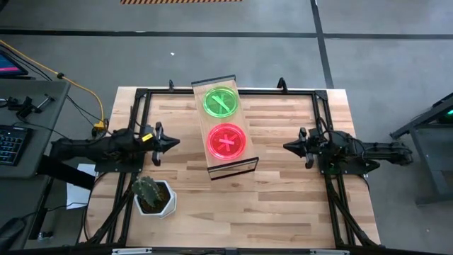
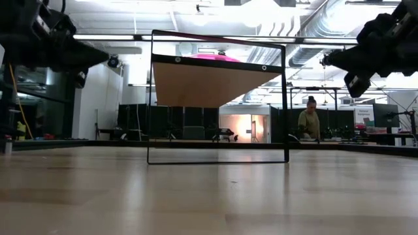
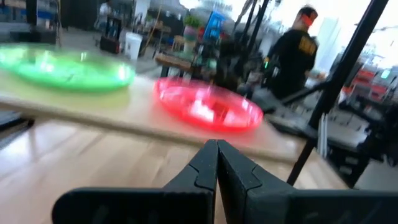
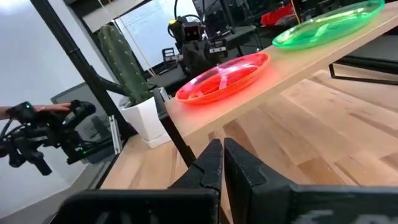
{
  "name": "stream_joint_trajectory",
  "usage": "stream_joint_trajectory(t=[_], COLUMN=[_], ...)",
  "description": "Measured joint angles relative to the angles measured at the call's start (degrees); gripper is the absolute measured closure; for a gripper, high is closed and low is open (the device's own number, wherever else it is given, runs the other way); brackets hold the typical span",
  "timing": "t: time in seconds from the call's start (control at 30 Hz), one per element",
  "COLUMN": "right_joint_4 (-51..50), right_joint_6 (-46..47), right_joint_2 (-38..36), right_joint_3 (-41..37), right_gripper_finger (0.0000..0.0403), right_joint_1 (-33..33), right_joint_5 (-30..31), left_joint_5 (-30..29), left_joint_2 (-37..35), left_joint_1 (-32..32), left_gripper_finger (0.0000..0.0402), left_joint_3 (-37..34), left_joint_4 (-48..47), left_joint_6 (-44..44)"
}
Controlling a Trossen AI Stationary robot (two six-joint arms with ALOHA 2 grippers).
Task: Place and stack plates onto a shelf
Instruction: Return to Home Position
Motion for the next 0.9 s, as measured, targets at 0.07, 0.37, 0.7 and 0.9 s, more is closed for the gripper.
stream_joint_trajectory(t=[0.07, 0.37, 0.7, 0.9], right_joint_4=[-0.17, -0.31, 0.04, -0.35], right_joint_6=[-0.04, 0.09, 0.11, 0.11], right_joint_2=[0.28, 0.28, -1.21, -1.14], right_joint_3=[0.02, 0.07, 0.15, 0.15], right_gripper_finger=[0.0403, 0.0403, 0.0403, 0.0402], right_joint_1=[0.02, 0.02, 0.06, 0.06], right_joint_5=[-0.02, 0.00, 0.13, 0.13], left_joint_5=[0.25, 1.20, 1.18, 1.18], left_joint_2=[-1.99, -3.98, -3.98, -3.98], left_joint_1=[0.00, 0.00, 0.00, 0.00], left_gripper_finger=[0.0401, 0.0401, 0.0401, 0.0401], left_joint_3=[-0.04, -0.04, -0.04, -0.04], left_joint_4=[-4.14, -3.79, -3.83, -3.83], left_joint_6=[0.00, 0.00, 0.00, 0.00])
